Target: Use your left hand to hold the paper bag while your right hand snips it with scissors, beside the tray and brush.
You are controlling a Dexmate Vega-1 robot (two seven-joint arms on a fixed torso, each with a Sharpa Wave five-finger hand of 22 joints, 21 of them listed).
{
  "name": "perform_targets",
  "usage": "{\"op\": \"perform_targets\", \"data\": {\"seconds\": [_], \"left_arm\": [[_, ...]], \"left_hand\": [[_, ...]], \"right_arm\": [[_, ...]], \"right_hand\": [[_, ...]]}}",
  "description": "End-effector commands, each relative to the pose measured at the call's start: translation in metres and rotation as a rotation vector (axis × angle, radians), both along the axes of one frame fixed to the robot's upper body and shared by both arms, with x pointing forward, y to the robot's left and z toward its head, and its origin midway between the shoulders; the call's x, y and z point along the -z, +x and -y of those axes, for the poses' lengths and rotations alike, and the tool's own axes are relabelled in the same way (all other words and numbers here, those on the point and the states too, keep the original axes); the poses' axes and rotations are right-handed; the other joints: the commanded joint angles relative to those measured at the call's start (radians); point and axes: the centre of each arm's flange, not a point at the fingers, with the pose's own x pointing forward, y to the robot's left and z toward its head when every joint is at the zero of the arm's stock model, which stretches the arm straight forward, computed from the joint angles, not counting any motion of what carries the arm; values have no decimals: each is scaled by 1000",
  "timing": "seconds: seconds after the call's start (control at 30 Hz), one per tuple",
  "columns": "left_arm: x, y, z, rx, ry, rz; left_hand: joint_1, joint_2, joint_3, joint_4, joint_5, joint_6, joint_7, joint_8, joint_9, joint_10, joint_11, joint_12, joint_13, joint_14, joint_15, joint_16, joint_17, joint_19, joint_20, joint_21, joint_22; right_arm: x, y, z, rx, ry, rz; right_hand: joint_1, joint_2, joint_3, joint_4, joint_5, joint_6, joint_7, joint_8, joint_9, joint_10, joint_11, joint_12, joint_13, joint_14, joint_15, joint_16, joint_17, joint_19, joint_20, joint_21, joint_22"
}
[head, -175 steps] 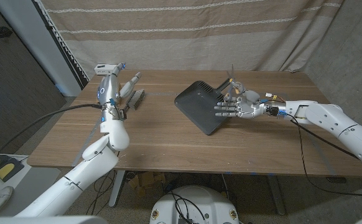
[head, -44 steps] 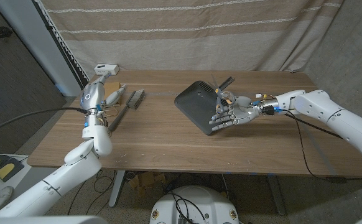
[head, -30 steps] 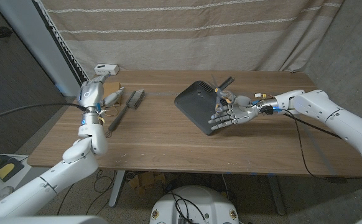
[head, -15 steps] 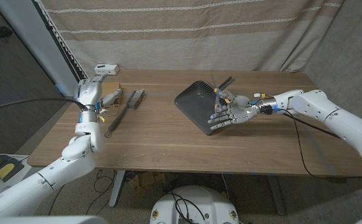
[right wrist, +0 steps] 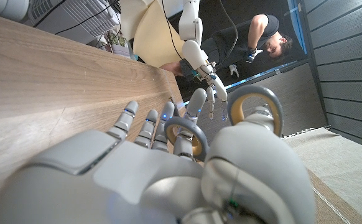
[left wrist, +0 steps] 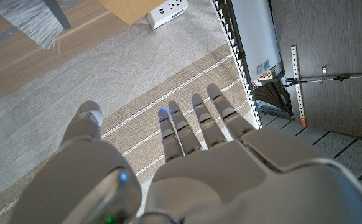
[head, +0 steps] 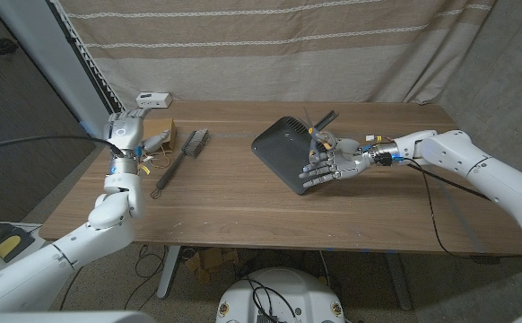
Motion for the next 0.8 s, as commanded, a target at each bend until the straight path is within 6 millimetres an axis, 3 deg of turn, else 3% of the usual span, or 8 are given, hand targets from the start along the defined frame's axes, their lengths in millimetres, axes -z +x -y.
{"op": "perform_targets", "data": {"seconds": [0.03, 0.33, 0.8], "left_arm": [[2, 5, -4, -81, 99, -33], [6, 10, -1, -144, 144, -63], [7, 16, 2, -176, 168, -110]], "left_hand": [[22, 3, 7, -8, 8, 14, -1, 9, 6, 9, -1, 7, 4, -2, -176, 3, 3, -1, -4, -4, 2], [54, 3, 16, -11, 11, 53, 3, 28, 11, 9, -2, 8, 8, -7, -175, 5, 5, -2, -6, -11, 2], [62, -2, 15, -10, 11, 41, 5, 24, 13, 9, -1, 9, 10, -20, -174, 2, 5, -6, -5, -16, 2]], "right_arm": [[0, 2, -2, 2, -3, -13], [0, 3, -2, 4, -4, -19], [1, 4, -2, 7, -3, -21]], "right_hand": [[2, 7, -3, -4, 6, 0, 8, 6, 3, 5, 2, 5, 2, 5, -1, -2, 2, 11, 1, -4, 1], [2, 8, -2, -5, 6, -1, 9, 7, 3, 4, 2, 4, 4, 5, -1, -4, 2, 15, -1, -8, 2], [1, 9, -3, -6, 5, -1, 10, 9, 2, 4, 3, 2, 6, 5, -2, -6, 2, 18, -3, -15, 2]]}}
